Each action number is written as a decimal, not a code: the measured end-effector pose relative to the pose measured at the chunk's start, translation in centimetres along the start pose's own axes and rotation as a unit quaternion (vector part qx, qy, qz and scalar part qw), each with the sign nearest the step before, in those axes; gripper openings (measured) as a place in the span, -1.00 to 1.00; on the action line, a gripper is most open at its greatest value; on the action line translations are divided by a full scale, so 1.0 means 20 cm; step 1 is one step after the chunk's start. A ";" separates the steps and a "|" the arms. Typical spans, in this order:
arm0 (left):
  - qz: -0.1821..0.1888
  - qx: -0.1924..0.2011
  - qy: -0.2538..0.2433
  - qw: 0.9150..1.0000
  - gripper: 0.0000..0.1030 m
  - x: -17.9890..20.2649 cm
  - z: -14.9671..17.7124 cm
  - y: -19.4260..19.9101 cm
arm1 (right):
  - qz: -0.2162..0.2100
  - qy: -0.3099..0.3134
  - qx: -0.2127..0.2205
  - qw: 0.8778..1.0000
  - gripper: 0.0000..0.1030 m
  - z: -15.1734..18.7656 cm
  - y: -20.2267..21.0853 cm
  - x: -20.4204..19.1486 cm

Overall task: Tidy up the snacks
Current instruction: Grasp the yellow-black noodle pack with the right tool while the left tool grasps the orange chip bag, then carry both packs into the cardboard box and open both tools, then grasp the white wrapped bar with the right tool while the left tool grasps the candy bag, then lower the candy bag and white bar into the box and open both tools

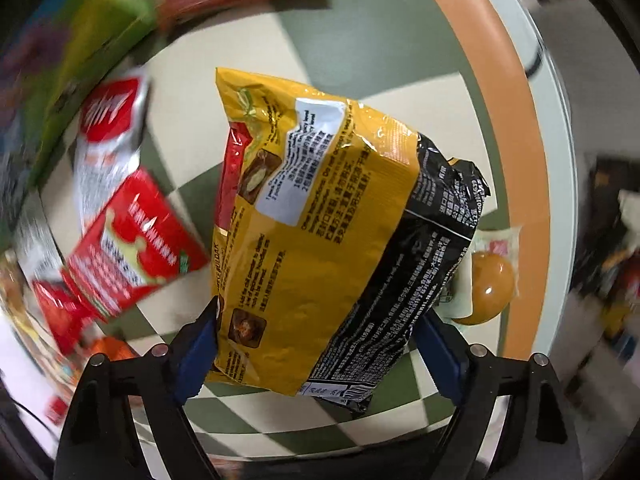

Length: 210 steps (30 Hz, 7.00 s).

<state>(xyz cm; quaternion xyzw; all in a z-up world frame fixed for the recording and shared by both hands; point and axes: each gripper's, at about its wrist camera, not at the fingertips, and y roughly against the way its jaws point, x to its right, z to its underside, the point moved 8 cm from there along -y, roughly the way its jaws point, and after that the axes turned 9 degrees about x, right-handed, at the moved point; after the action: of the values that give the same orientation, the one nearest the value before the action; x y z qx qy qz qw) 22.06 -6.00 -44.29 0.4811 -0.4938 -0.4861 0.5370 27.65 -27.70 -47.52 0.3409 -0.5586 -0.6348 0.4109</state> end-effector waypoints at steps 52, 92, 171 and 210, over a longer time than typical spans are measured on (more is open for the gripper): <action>0.044 0.037 -0.074 0.996 -0.14 0.28 -1.61 0.61 | -0.058 0.270 0.061 0.959 0.75 -0.84 0.74 -1.15; -0.052 0.225 -0.009 0.973 0.72 -0.36 -0.63 1.07 | -0.141 0.270 0.139 0.942 0.89 -0.01 1.01 -1.08; -0.005 0.062 0.011 0.998 -0.04 -0.64 0.10 0.37 | -0.132 0.237 0.015 0.962 -0.06 0.88 0.14 -0.99; 0.091 0.003 0.042 0.995 -0.04 -0.07 -1.16 0.40 | -0.161 0.122 0.166 0.965 -0.07 -0.33 0.70 -1.19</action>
<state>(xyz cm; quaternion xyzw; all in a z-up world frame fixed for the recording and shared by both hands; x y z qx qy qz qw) 45.56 -3.16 -37.58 0.4561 -0.5136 -0.4132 0.5979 45.76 -9.55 -35.23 0.5649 -0.5395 -0.5441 0.3062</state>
